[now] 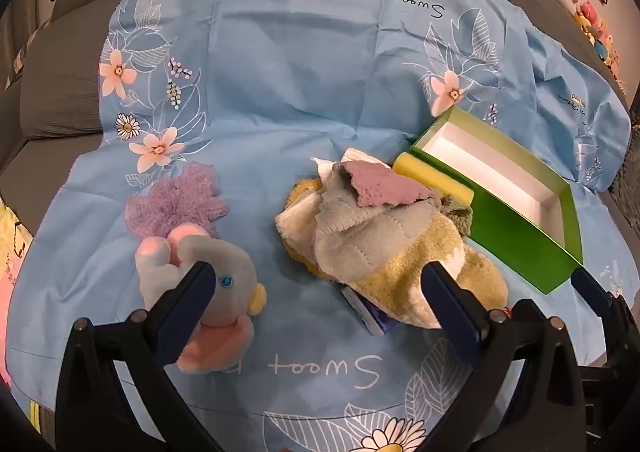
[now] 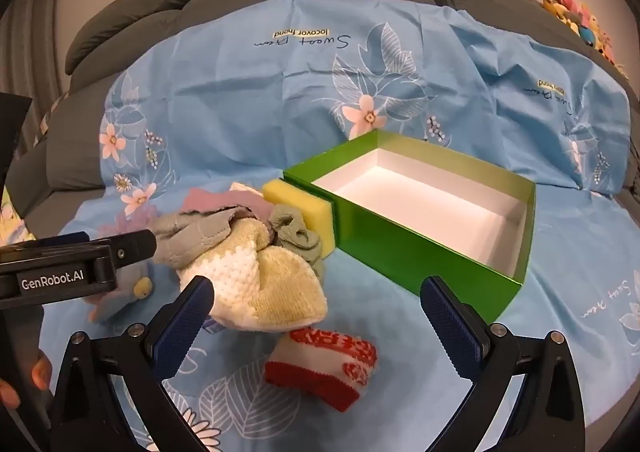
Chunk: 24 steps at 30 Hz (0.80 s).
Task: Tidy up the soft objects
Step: 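Move the right gripper toward the red-and-white sock beside the pile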
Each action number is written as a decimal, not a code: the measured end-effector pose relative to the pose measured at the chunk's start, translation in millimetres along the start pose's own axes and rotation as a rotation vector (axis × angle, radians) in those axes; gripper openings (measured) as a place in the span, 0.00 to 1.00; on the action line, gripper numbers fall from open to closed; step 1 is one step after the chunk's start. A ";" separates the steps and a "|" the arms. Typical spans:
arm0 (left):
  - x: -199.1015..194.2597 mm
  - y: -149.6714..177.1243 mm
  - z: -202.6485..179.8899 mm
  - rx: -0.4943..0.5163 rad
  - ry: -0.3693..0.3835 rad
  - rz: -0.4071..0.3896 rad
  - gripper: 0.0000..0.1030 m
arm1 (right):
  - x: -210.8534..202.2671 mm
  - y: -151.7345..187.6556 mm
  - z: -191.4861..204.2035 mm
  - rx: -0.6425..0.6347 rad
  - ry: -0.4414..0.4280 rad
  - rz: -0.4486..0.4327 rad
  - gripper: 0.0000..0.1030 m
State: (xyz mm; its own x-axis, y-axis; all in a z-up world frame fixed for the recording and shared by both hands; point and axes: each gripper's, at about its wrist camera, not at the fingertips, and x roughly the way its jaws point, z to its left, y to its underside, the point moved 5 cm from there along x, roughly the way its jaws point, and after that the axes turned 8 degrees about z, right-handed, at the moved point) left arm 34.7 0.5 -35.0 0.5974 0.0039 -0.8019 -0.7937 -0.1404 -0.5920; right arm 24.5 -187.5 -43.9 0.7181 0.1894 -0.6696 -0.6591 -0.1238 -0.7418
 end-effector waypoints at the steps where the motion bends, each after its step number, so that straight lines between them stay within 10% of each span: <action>1: -0.5 -0.1 -0.1 -0.001 0.000 -0.004 0.99 | 0.6 -0.1 -0.6 0.002 -0.002 0.017 1.00; 24: 15.9 5.2 2.7 -0.004 0.089 0.037 0.99 | 21.6 4.6 -5.2 -0.023 -0.092 0.027 1.00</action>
State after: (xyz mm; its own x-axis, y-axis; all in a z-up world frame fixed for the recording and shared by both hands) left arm 39.8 2.5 -51.1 0.5756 -0.0893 -0.8129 -0.8151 -0.1426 -0.5615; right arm 38.1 -189.0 -62.0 0.6762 0.2740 -0.6839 -0.6716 -0.1522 -0.7251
